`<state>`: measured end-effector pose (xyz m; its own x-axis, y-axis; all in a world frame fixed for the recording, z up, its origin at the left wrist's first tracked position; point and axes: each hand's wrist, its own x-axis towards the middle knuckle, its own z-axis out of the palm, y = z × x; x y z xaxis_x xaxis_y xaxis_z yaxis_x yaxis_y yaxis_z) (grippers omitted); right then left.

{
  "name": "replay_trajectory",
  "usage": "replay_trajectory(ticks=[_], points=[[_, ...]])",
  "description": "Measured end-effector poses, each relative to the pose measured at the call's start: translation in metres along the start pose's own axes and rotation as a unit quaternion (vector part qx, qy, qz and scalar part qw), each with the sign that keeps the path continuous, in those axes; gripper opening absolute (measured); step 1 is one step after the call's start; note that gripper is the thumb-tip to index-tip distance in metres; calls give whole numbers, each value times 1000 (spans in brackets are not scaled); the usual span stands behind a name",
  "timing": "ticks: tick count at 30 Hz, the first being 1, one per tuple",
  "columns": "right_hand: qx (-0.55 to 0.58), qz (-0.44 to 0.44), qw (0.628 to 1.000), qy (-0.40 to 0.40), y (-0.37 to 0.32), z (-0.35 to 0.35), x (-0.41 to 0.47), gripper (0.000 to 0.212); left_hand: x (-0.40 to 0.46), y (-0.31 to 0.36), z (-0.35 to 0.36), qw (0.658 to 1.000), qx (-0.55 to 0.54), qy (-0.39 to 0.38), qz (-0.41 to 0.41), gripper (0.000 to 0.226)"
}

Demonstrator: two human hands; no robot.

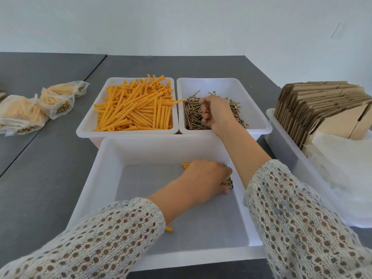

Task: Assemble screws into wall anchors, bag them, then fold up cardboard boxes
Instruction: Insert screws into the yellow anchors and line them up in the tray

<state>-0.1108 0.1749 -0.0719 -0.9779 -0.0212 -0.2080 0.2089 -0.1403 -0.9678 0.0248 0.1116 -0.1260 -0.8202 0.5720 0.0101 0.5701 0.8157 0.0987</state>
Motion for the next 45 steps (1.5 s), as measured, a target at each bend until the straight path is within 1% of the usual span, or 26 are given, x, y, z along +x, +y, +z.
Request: replay_trajectory(ticks=[8, 10, 11, 12, 13, 14, 15, 16, 18, 20, 21, 23, 25, 27, 30, 33, 35, 37, 39, 42, 45], points=[[-35, -4, 999, 1, 1, 3, 0, 25, 1, -5, 6, 999, -34, 19, 7, 29], [-70, -19, 997, 9, 2, 3, 1, 26, 2, -8, 1, 998, -49, 26, 5, 30], [-108, -41, 993, 13, 3, 3, 2, 26, 2, -10, -3, 998, -52, 42, 0, 31], [-169, -77, 982, 21, 5, 1, 3, 27, 2, -13, -9, 996, -52, 70, -7, 30], [-248, -125, 960, 33, 8, -1, 4, 26, 2, -17, -17, 993, -52, 110, -11, 29], [-322, -169, 930, 44, 10, -3, 5, 26, 0, -21, -25, 986, -56, 156, -10, 28], [-379, -195, 903, 52, 12, -5, 6, 24, -3, -26, -34, 977, -62, 204, -1, 29], [-418, -197, 885, 55, 13, -7, 8, 21, -6, -32, -42, 966, -68, 251, 15, 29], [-480, -171, 860, 32, 13, -8, 11, 15, -14, -42, -55, 939, -62, 334, 41, 27], [-566, -154, 810, -17, 13, -6, 10, 15, -19, -53, -63, 914, -48, 401, 36, 22], [-587, -155, 794, -38, 14, -5, 11, 18, -21, -59, -66, 906, -41, 421, 23, 20], [-588, -151, 792, -58, 17, -4, 9, 22, -23, -71, -67, 899, -21, 438, -10, 17], [-602, -143, 783, -60, 18, -3, 8, 20, -25, -83, -66, 901, 1, 429, -61, 16], [-617, -132, 773, -63, 17, -2, 7, 15, -26, -97, -63, 908, 11, 397, -133, 18], [-625, -116, 769, -72, 15, -2, 5, 19, -27, -113, -54, 920, 29, 308, -240, 27], [-632, -100, 764, -84, 14, -1, 4, 15, -27, -119, -50, 917, 2, 235, -322, 31], [-634, -91, 763, -84, 13, 0, 3, 14, -27, -121, -50, 920, -29, 200, -334, 33], [-637, -80, 763, -77, 12, 0, 1, 17, -27, -122, -51, 926, -43, 184, -327, 34], [-639, -69, 763, -67, 12, 0, -1, 19, -28, -123, -53, 928, -59, 178, -321, 34], [-643, -55, 761, -62, 11, 0, -3, 16, -29, -122, -54, 926, -83, 180, -321, 31], [-649, -46, 758, -51, 10, 1, -4, 16, -28, -124, -53, 927, -102, 182, -312, 22]])
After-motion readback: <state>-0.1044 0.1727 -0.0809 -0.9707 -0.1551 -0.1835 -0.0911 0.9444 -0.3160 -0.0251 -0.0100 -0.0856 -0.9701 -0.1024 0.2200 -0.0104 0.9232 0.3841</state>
